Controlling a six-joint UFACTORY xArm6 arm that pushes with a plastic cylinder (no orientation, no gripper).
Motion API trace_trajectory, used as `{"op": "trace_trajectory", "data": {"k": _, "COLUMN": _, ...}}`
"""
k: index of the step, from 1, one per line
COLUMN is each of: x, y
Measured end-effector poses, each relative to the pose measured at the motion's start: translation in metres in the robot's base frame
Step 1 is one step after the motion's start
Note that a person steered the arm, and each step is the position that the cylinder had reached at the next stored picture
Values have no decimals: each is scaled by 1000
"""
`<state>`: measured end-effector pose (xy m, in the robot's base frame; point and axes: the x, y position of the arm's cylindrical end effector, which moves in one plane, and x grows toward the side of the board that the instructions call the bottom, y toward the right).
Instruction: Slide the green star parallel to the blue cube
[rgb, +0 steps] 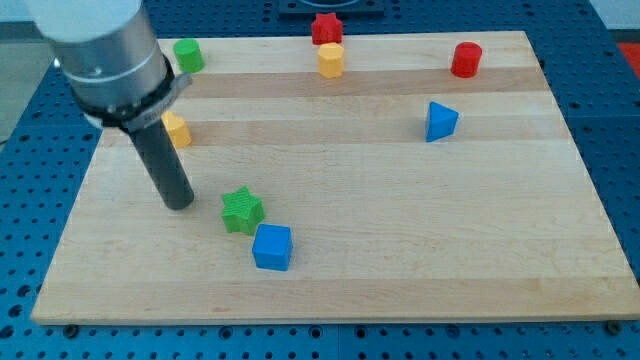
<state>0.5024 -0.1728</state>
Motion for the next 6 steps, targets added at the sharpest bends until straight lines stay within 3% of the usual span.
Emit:
{"op": "trace_trajectory", "data": {"k": 3, "x": 19, "y": 195}}
{"op": "trace_trajectory", "data": {"k": 6, "x": 35, "y": 261}}
